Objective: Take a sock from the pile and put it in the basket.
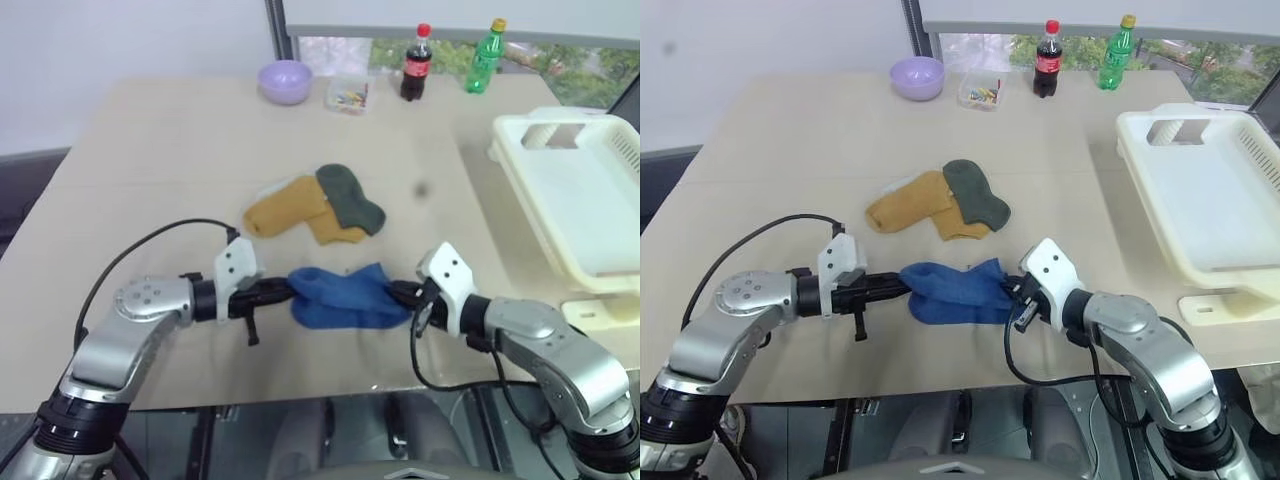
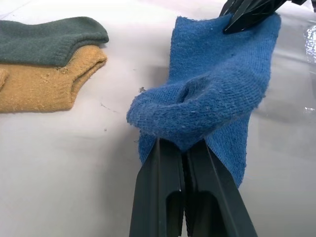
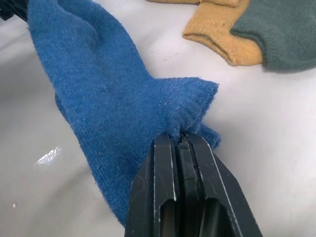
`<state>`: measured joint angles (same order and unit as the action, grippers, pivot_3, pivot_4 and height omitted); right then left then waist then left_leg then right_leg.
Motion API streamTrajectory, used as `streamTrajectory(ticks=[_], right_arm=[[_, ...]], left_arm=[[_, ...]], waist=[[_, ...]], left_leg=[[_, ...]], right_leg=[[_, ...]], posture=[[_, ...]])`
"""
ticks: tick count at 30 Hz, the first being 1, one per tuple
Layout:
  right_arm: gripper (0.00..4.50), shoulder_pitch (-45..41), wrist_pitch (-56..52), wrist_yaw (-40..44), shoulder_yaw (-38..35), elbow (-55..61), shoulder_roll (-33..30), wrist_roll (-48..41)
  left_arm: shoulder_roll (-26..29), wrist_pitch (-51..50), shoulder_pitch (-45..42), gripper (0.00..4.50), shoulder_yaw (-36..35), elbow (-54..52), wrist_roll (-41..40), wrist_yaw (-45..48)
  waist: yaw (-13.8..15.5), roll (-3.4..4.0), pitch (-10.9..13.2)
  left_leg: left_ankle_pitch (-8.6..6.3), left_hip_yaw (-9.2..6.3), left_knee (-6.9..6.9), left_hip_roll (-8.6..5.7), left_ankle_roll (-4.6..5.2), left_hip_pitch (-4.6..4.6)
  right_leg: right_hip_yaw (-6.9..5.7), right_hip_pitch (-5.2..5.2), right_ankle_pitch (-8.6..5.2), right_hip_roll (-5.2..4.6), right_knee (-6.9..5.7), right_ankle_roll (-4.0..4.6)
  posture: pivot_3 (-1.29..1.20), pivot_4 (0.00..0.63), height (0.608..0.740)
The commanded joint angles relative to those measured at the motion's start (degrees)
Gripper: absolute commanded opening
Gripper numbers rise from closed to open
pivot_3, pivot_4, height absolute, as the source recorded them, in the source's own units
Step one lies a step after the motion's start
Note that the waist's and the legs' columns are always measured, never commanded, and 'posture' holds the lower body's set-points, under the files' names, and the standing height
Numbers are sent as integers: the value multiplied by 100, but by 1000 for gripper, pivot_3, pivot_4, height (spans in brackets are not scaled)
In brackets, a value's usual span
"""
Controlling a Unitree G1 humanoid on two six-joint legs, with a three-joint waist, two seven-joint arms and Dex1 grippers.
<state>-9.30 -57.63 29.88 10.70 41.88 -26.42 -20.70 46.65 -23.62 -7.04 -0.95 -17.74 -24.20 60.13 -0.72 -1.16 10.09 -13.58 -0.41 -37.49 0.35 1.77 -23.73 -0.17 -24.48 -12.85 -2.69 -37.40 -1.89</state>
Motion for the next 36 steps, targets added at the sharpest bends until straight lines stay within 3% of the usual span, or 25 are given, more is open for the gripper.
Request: streamTrajectory(ticks=[1, 3, 8, 9, 15, 22, 32, 36], right_arm=[[312, 149, 155, -60, -29, 77, -54, -34], [938, 168, 231, -6, 19, -8, -108, -36], [3283, 199, 364, 63, 9, 41, -297, -40], [3299, 217, 410, 118, -13, 64, -360, -66], [3299, 123, 698, 263, -189, -72, -518, -125], [3299, -110, 923, 323, 184, -542, -458, 39], [3299, -111, 1039, 365, 124, -616, -594, 77], [3299, -126, 1139, 367, 190, -740, -581, 139]], left_arm=[[-31, 40, -109, 673, 9, 67, 5, 16], [-27, 51, -86, 1419, 18, 100, 5, 45], [117, -187, 197, 3756, -478, -10, -418, 152], [178, -270, 281, 4135, -625, -31, -563, 232], [401, -427, 557, 4135, -1124, 207, -759, 340], [-96, -863, 696, 4135, -851, -192, -891, -222], [-517, -2335, 774, 4135, -1209, -748, -2134, -1065], [-586, -2558, 716, 4135, -1094, -857, -2233, -1349]], waist=[[2, 0, 0], [2, 0, 0], [-18, 0, 0], [-18, 0, 0], [4, 0, 1], [4, -3, 1], [8, -2, 1], [9, -2, 1]], left_leg=[[0, -1, -1, 0, 0, 0], [0, 1, -7, 0, 0, 0], [0, 2, -23, 0, 0, 0], [0, 2, -24, 3, 0, 0], [0, 0, -34, 5, 0, 1], [-2, -4, -72, 6, 2, 4], [-2, -13, -78, 9, 2, 6], [-2, -13, -79, 8, 2, 6]], right_leg=[[0, 0, 0, 0, -2, 0], [0, 0, 0, 0, -5, -1], [3, 0, -1, 0, -22, -1], [3, -1, -1, 2, -24, -1], [1, -1, -4, 3, -30, -3], [-1, 21, -4, 1, -31, -6], [-6, 26, -2, 3, -37, -3], [-7, 28, -2, 3, -36, -3]], posture=[[0, 150, 740], [0, 150, 740], [0, 150, 740], [0, 150, 740], [0, 150, 740], [0, 150, 740], [0, 150, 740], [0, 150, 740]])
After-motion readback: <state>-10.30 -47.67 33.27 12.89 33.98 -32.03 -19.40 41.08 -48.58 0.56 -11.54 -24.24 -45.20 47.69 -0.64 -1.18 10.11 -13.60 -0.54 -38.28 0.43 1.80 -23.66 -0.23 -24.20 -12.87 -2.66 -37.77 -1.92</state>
